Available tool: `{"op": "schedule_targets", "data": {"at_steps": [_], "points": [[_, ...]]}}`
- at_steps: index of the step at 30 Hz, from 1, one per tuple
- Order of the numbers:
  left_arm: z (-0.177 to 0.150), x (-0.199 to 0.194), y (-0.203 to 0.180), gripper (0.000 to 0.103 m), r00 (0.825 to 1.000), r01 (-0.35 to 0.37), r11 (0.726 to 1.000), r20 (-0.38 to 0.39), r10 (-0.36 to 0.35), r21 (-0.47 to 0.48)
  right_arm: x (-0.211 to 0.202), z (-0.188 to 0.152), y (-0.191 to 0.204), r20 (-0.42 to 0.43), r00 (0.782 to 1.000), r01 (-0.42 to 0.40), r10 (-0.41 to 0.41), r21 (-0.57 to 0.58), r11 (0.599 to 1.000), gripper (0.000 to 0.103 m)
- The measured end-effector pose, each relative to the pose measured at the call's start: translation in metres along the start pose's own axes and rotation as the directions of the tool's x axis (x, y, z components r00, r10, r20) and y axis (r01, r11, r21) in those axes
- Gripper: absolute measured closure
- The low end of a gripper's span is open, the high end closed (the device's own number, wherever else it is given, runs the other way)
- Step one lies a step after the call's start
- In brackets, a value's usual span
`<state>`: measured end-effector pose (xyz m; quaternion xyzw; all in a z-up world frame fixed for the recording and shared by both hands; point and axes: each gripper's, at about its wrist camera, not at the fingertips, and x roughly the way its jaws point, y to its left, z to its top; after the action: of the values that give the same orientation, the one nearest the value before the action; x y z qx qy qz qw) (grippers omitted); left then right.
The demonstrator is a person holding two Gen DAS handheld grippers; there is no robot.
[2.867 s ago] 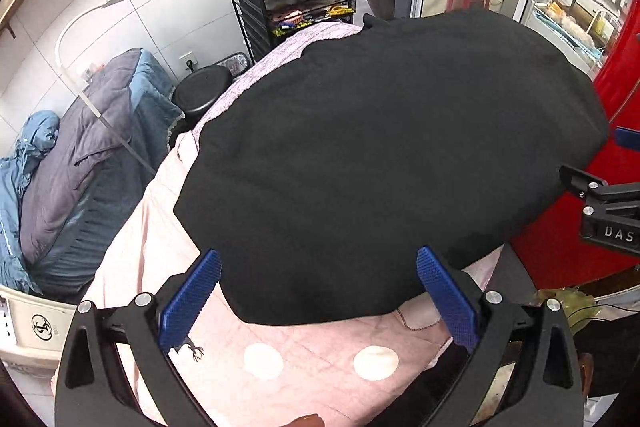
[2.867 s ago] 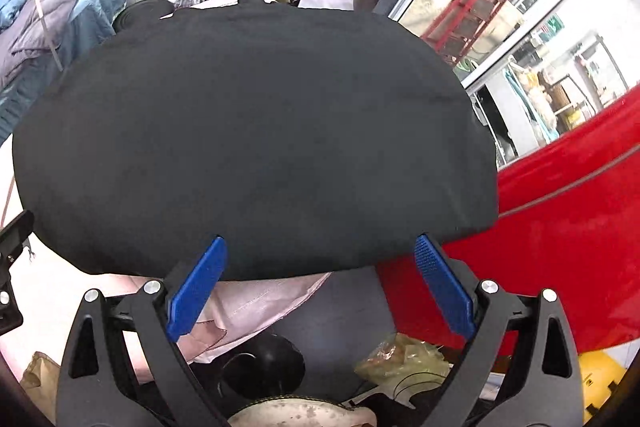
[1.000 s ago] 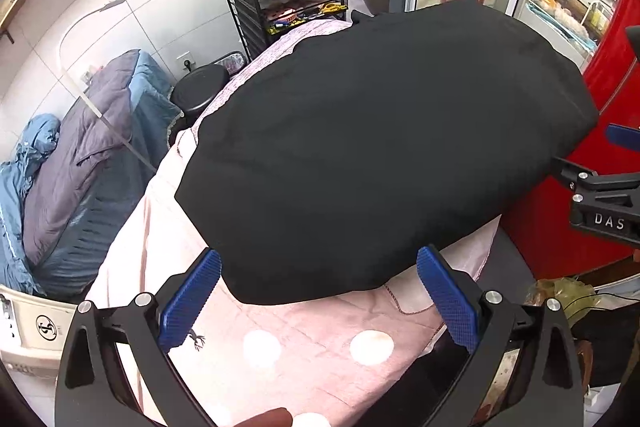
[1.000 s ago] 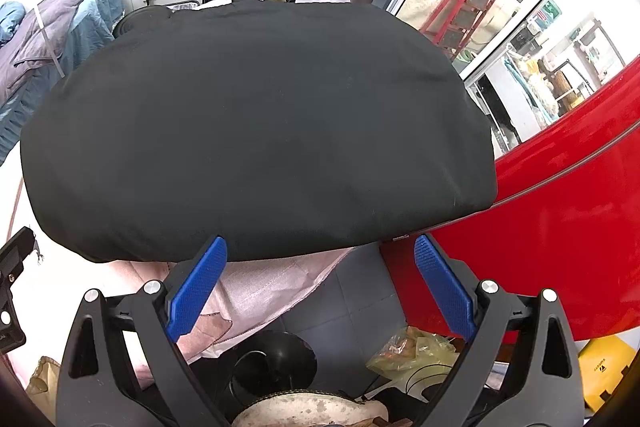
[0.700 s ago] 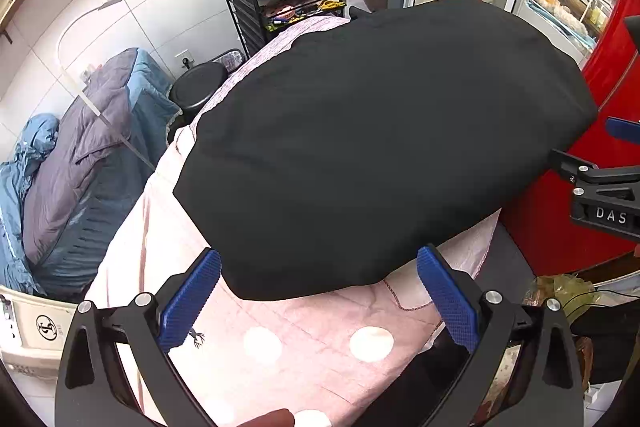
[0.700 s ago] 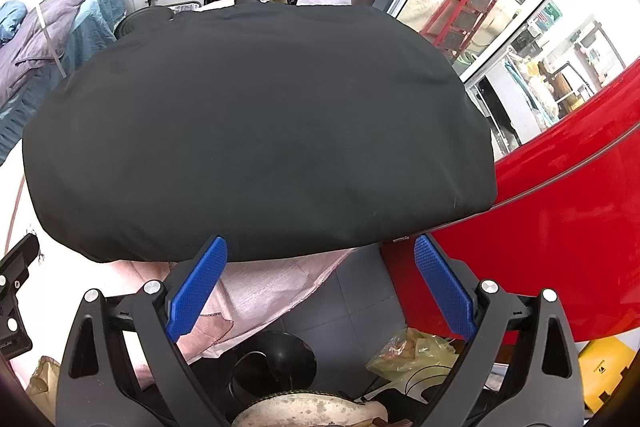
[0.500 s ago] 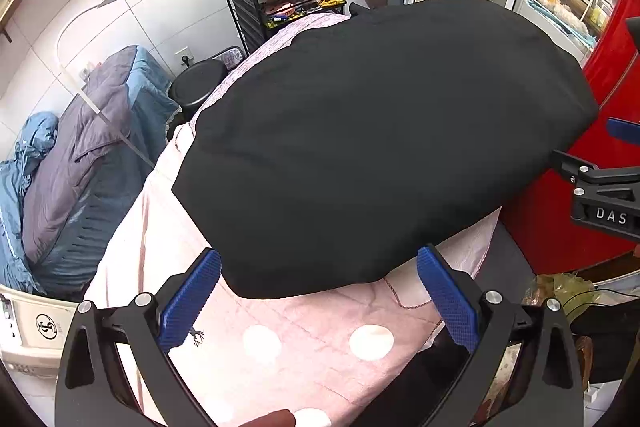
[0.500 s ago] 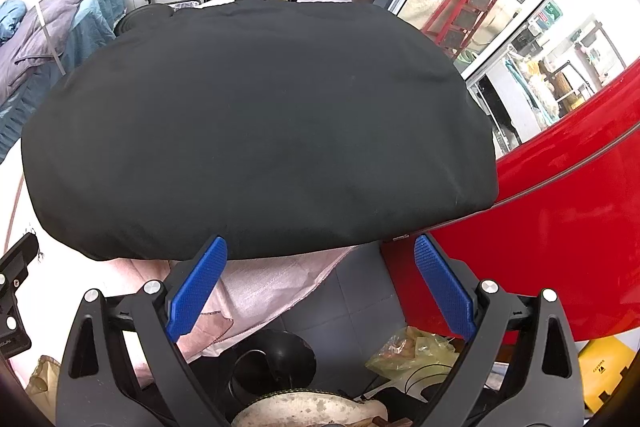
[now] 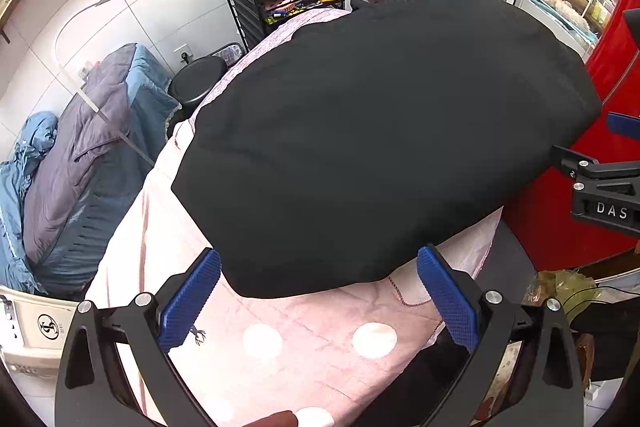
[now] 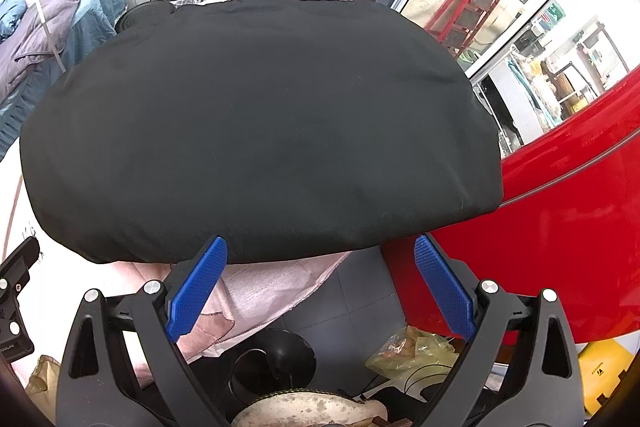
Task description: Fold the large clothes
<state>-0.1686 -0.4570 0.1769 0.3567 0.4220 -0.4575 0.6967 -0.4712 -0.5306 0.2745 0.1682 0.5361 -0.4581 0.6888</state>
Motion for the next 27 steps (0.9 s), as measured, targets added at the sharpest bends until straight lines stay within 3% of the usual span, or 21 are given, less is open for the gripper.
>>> {"op": "schedule_targets", "data": {"at_steps": [23,27], "points": [[0.0002,0.0049,0.0011,0.006,1.0,-0.006,1.0,-0.012,0.006,-0.001,0.0053,0.004,0.0038,-0.005,1.0,-0.006,0.006,-0.022,1.0,0.009],[-0.0028,0.0055,0.0043,0.006,0.999,0.034,0.999,-0.011,-0.034,-0.025,0.0052,0.0038,0.0038,-0.006,1.0,-0.006,0.006,-0.021,1.0,0.009]]}}
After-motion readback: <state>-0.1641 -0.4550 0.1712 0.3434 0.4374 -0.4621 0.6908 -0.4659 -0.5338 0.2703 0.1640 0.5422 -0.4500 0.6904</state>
